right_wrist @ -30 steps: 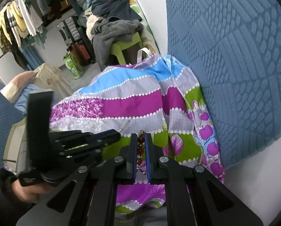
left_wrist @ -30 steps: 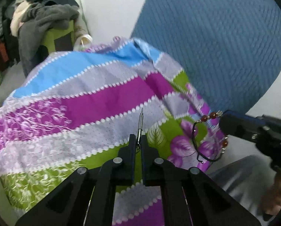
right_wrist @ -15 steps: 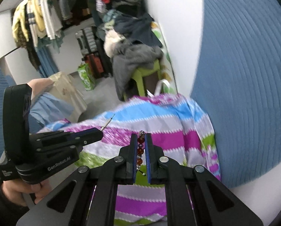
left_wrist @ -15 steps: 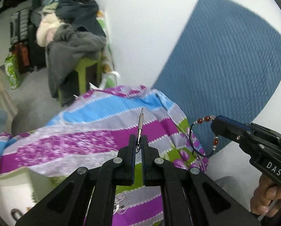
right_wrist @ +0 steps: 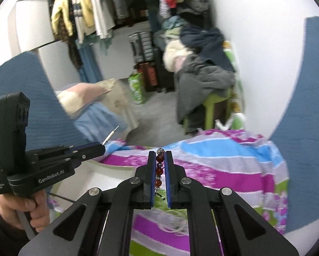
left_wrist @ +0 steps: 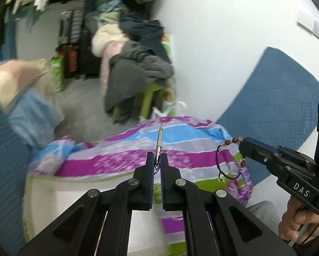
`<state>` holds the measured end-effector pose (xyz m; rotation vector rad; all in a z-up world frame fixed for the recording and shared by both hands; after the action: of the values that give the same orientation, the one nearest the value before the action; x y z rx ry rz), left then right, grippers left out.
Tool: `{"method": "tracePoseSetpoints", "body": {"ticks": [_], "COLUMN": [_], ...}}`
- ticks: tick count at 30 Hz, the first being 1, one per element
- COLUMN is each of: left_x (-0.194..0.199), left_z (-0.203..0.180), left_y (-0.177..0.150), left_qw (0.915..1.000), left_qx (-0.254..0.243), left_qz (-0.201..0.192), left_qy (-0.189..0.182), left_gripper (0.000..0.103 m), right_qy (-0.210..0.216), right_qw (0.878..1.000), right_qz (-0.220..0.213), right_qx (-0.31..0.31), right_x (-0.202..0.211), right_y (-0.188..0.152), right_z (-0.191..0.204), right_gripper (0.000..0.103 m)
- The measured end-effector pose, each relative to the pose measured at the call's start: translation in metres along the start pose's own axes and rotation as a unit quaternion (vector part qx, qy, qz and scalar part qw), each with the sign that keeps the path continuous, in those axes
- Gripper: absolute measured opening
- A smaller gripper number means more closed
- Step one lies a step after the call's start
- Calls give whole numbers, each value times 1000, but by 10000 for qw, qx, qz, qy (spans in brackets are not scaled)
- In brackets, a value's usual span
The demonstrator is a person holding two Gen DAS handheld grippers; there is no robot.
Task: Organize jewelry
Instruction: 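Carry hairpin and red bead bracelet into the white box and release both, then move both open tools down to the silver ring keychain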
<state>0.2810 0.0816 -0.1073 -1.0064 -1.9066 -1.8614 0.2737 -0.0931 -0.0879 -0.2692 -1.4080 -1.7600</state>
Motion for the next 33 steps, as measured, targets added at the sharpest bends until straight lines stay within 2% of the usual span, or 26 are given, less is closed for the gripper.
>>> {"method": "tracePoseSetpoints", "body": {"ticks": [6, 14, 19, 22, 23, 24, 26, 27, 28, 33], "left_x": [8, -5, -2, 0, 0, 0, 1, 3, 4, -2], "left_z": [50, 76, 75, 67, 65, 62, 54, 48, 43, 6], "left_y": [-54, -122, -126, -115, -111, -107, -99, -94, -90, -75], "left_qw": [9983, 9926, 9934, 9945, 9946, 9948, 9953, 9957, 9963, 9975], "left_qx": [449, 843, 828, 748, 744, 737, 704, 691, 663, 635], "left_qz": [324, 849, 768, 698, 695, 685, 641, 590, 509, 293], "left_qy": [199, 224, 197, 217, 200, 162, 165, 198, 188, -139], "left_gripper": [3, 4, 5, 6, 7, 13, 35, 52, 56, 56], "right_qy": [336, 392, 554, 666, 691, 706, 675, 651, 618, 308], "right_qw": [9976, 9891, 9877, 9887, 9891, 9895, 9913, 9922, 9932, 9971], "right_qz": [564, 1334, 1402, 1284, 1243, 1200, 1051, 974, 881, 608], "right_qx": [222, 476, 422, 380, 373, 377, 413, 432, 436, 344], "right_x": [-41, -86, -83, -73, -69, -65, -56, -50, -43, -22], "right_y": [-37, -96, -95, -84, -80, -76, -65, -60, -54, -39], "right_z": [49, 79, 80, 79, 79, 78, 72, 69, 62, 17], "right_gripper": [6, 6, 9, 23, 24, 24, 24, 24, 24, 24]}}
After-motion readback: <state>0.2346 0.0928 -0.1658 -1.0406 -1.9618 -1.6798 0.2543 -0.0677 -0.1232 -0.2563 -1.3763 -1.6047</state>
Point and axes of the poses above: each gripper's, at about its wrist camera, not at the fingertips, and x roughly against the way its jaws point, z to its left, y to its top, the point moved 6 cm from there along -x, roughly the way its jaws point, and after that the axes turned 13 degrees about -x, right-handed, at the moved point
